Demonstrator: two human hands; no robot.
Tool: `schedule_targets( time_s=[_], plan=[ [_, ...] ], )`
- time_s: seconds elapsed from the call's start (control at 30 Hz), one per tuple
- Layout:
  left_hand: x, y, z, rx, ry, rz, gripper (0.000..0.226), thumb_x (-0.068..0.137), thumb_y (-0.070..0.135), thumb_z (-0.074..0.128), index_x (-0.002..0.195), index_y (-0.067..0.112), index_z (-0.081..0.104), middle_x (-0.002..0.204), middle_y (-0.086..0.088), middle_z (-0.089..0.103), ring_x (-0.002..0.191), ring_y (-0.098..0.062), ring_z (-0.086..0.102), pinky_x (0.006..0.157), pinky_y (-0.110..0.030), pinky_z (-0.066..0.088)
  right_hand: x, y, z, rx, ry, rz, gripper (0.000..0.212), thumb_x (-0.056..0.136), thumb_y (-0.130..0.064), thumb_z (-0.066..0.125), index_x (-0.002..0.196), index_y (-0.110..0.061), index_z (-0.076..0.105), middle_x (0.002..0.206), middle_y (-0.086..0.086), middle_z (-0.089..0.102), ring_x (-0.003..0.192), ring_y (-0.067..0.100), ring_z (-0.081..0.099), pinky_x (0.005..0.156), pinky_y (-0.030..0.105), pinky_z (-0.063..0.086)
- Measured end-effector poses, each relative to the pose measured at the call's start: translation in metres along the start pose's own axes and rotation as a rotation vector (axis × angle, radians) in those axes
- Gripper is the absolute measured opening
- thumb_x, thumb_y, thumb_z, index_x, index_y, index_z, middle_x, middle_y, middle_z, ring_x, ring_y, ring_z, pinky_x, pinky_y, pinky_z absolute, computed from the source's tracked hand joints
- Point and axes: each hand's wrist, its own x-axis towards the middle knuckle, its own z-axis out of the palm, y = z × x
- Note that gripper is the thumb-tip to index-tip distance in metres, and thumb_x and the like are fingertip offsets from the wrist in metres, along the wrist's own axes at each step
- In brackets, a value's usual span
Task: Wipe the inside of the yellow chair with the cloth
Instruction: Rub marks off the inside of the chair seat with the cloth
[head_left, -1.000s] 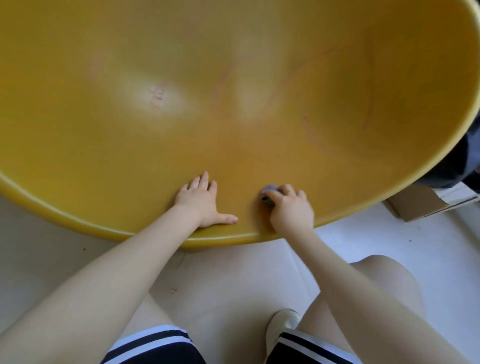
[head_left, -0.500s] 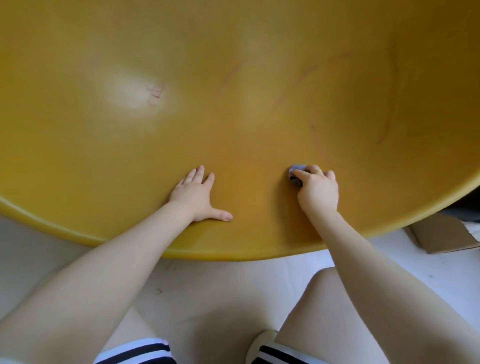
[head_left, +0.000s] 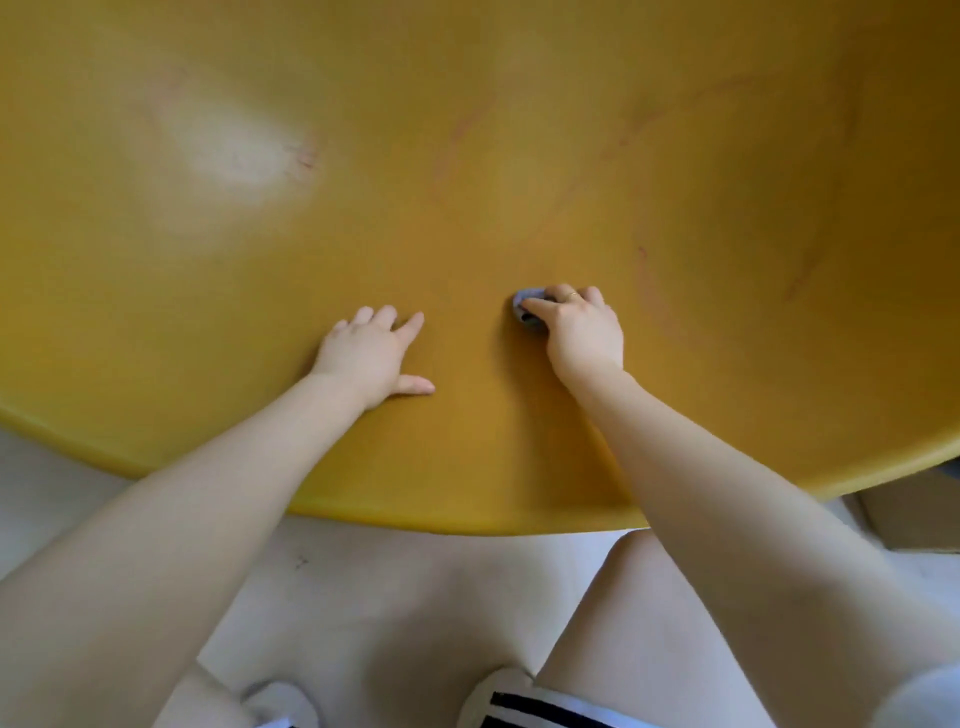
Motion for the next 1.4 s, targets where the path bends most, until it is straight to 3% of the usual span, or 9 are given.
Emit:
schedule_targets(
  time_s=[0.17, 0.37, 0.53, 0.8, 1.03, 1.13, 1.2, 1.3, 1.4],
  plan=[
    [0.011, 0.012, -0.005, -0.011, -0.040, -0.020, 0.090, 0.080, 0.066, 0.050, 0.149, 0.018, 0.017, 0.145, -0.012, 0.025, 0.137, -0.028, 0.021, 0.107, -0.036, 0.025, -0.004, -0.013, 0.007, 0.159, 0.029, 0.120, 0.053, 0.088, -0.001, 0.036, 0.128, -0.032, 0.053, 0.139, -0.002, 0.042, 0.108, 0.027, 0.036, 0.079, 0.029, 0.037],
    [0.027, 0.011, -0.018, 0.001, -0.120, 0.006, 0.118, 0.068, 0.073, 0.058, 0.150, 0.016, -0.004, 0.156, -0.008, -0.014, 0.145, -0.021, -0.005, 0.117, -0.035, 0.004, -0.058, -0.033, 0.014, 0.313, 0.005, -0.157, 0.050, 0.079, -0.005, 0.035, 0.112, -0.023, 0.067, 0.122, 0.007, 0.059, 0.080, 0.032, 0.046, 0.073, 0.035, 0.044],
    [0.039, 0.014, -0.023, 0.054, -0.217, 0.031, 0.121, 0.067, 0.074, 0.059, 0.150, 0.015, -0.006, 0.157, -0.010, -0.013, 0.145, -0.023, 0.001, 0.116, -0.035, 0.010, -0.012, -0.006, 0.008, 0.313, -0.038, -0.274, 0.057, 0.076, -0.008, 0.026, 0.112, -0.019, 0.068, 0.117, 0.011, 0.062, 0.080, 0.033, 0.047, 0.075, 0.036, 0.039],
    [0.042, 0.002, -0.008, -0.058, -0.174, 0.063, 0.119, 0.065, 0.074, 0.059, 0.150, 0.022, -0.006, 0.156, -0.004, -0.017, 0.145, -0.020, -0.005, 0.116, -0.034, 0.009, 0.091, -0.017, 0.010, 0.312, 0.124, 0.099, 0.054, 0.085, 0.004, 0.036, 0.124, -0.025, 0.059, 0.134, 0.001, 0.048, 0.103, 0.027, 0.040, 0.084, 0.026, 0.032],
    [0.043, 0.010, -0.025, 0.128, -0.059, 0.155, 0.128, 0.057, 0.079, 0.060, 0.148, 0.005, 0.011, 0.147, -0.014, 0.021, 0.135, -0.028, 0.024, 0.109, -0.034, 0.024, -0.008, -0.033, 0.014, 0.261, 0.005, -0.163, 0.042, 0.073, -0.003, 0.053, 0.107, -0.020, 0.070, 0.103, 0.010, 0.062, 0.072, 0.033, 0.052, 0.065, 0.034, 0.045],
    [0.050, 0.006, -0.026, 0.091, -0.097, 0.169, 0.137, 0.053, 0.082, 0.060, 0.149, 0.007, -0.004, 0.153, -0.017, -0.021, 0.143, -0.029, -0.011, 0.116, -0.038, 0.000, -0.008, -0.025, 0.013, 0.183, 0.066, -0.300, 0.040, 0.074, -0.012, 0.043, 0.096, -0.025, 0.074, 0.087, 0.008, 0.065, 0.058, 0.028, 0.051, 0.049, 0.027, 0.042],
    [0.058, 0.002, -0.023, 0.074, -0.118, 0.202, 0.140, 0.054, 0.081, 0.060, 0.147, 0.005, -0.012, 0.149, -0.015, -0.033, 0.141, -0.026, -0.023, 0.115, -0.036, -0.008, 0.016, -0.016, 0.008, 0.071, 0.046, -0.304, 0.040, 0.082, -0.011, 0.043, 0.105, -0.027, 0.071, 0.098, 0.010, 0.064, 0.070, 0.031, 0.053, 0.055, 0.030, 0.038],
    [0.064, 0.001, -0.017, 0.000, -0.164, 0.229, 0.142, 0.055, 0.077, 0.064, 0.147, 0.004, -0.015, 0.152, -0.011, -0.028, 0.143, -0.021, -0.018, 0.115, -0.032, -0.007, 0.075, 0.000, 0.000, -0.054, 0.066, -0.111, 0.042, 0.096, -0.012, 0.039, 0.129, -0.034, 0.053, 0.126, 0.007, 0.048, 0.102, 0.030, 0.042, 0.075, 0.033, 0.032],
    [0.068, -0.002, -0.013, -0.051, -0.165, 0.242, 0.142, 0.054, 0.075, 0.067, 0.147, 0.005, -0.016, 0.152, -0.008, -0.028, 0.143, -0.019, -0.018, 0.115, -0.030, -0.005, 0.117, 0.000, -0.012, -0.044, 0.092, 0.064, 0.041, 0.098, -0.014, 0.040, 0.131, -0.037, 0.049, 0.132, 0.004, 0.041, 0.110, 0.028, 0.037, 0.082, 0.030, 0.032]
  ],
)
